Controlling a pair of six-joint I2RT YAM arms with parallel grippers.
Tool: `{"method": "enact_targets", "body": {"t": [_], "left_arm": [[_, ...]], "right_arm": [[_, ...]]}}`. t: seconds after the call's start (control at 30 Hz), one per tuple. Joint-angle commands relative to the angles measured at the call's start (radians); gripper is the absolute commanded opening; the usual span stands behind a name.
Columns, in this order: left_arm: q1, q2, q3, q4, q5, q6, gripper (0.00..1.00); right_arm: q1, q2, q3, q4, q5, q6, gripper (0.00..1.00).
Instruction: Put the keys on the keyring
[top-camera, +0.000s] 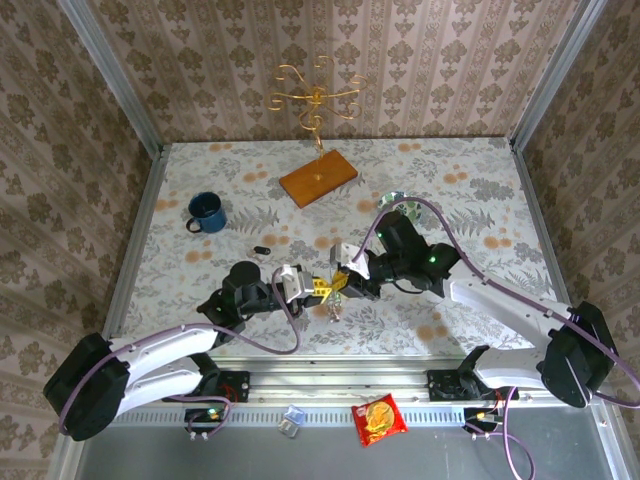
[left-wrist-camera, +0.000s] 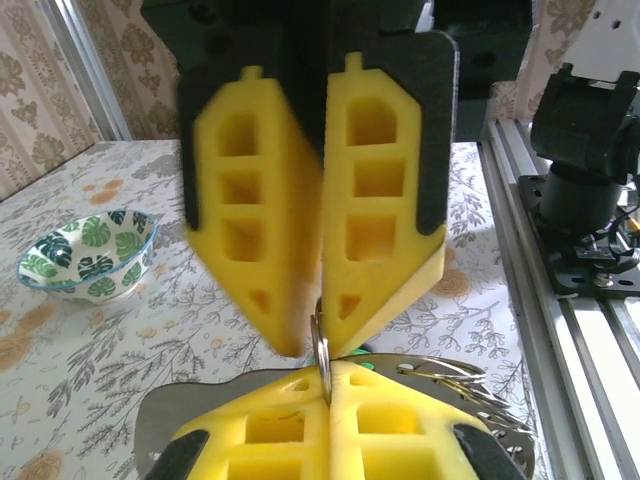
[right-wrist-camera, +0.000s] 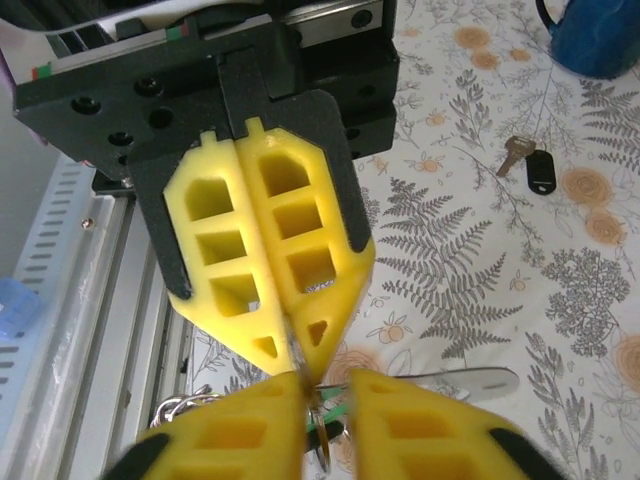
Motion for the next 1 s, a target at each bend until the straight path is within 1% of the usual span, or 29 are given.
{"method": "enact_targets", "body": {"t": [0.0, 0.03, 0.07, 0.1, 0.17, 0.27, 0.33, 0.47, 0.6, 0.67, 0.73, 0.83, 0.93, 0.97], "left_arm": [[-0.003, 0.004, -0.005, 0.090, 0.030, -0.028, 0.02], [-0.003, 0.003, -0.005, 0.089, 0.018, -0.028, 0.10], [-0.003, 0.001, -0.006, 0.083, 0.006, -0.028, 0.16], [-0.002, -0.003, -0.007, 0.075, -0.001, -0.024, 0.18], [-0.003, -0.016, -0.001, 0.038, -0.017, -0.009, 0.27], [-0.002, -0.034, 0.028, -0.058, -0.032, 0.020, 0.29], [-0.003, -0.039, 0.049, -0.112, -0.029, 0.039, 0.28], [-0.003, -0.035, 0.068, -0.158, -0.027, 0.062, 0.25], [-0.003, -0.026, 0.081, -0.171, -0.023, 0.069, 0.23], [-0.003, -0.020, 0.088, -0.172, -0.018, 0.071, 0.21], [-0.003, -0.015, 0.094, -0.179, -0.015, 0.072, 0.18], [-0.003, -0.010, 0.098, -0.179, -0.007, 0.072, 0.14], [-0.003, -0.009, 0.095, -0.178, 0.003, 0.072, 0.05], [-0.003, -0.011, 0.092, -0.176, 0.006, 0.072, 0.02]], "right_arm": [[0.001, 0.019, 0.002, 0.027, -0.039, 0.010, 0.05], [0.002, 0.019, 0.006, 0.018, -0.038, 0.005, 0.01], [0.002, 0.018, 0.013, 0.001, -0.034, -0.003, 0.00], [0.002, 0.018, 0.022, -0.017, -0.028, -0.013, 0.00], [0.003, 0.020, 0.046, -0.077, -0.005, -0.044, 0.00], [0.014, 0.027, 0.092, -0.169, 0.045, -0.099, 0.00], [0.028, 0.039, 0.126, -0.240, 0.086, -0.139, 0.00], [0.053, 0.064, 0.189, -0.349, 0.156, -0.197, 0.00], [0.094, 0.085, 0.240, -0.406, 0.218, -0.235, 0.00], [0.115, 0.099, 0.266, -0.429, 0.246, -0.247, 0.00], [0.128, 0.110, 0.287, -0.439, 0.254, -0.251, 0.00], [0.133, 0.109, 0.298, -0.415, 0.228, -0.234, 0.00], [0.133, 0.090, 0.280, -0.367, 0.200, -0.206, 0.00], [0.131, 0.080, 0.268, -0.350, 0.194, -0.195, 0.01]]}}
